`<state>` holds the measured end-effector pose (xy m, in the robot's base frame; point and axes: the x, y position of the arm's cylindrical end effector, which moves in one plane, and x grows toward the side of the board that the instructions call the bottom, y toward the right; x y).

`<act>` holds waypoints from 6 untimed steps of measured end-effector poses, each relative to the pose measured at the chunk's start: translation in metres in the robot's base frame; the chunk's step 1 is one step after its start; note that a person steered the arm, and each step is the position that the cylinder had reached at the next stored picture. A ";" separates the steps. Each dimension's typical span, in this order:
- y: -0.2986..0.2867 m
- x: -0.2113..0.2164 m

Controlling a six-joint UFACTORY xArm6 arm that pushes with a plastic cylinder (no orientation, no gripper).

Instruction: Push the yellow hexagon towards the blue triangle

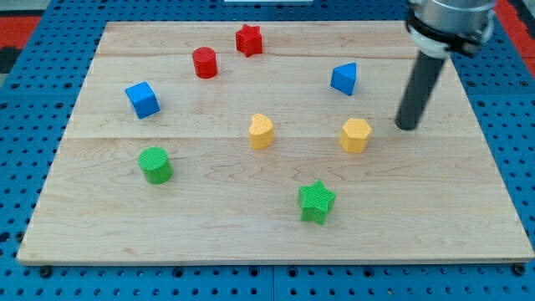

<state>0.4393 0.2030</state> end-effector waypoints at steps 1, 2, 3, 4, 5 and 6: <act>-0.077 0.071; -0.109 0.041; -0.101 0.038; -0.056 0.040; -0.048 0.023; -0.063 0.001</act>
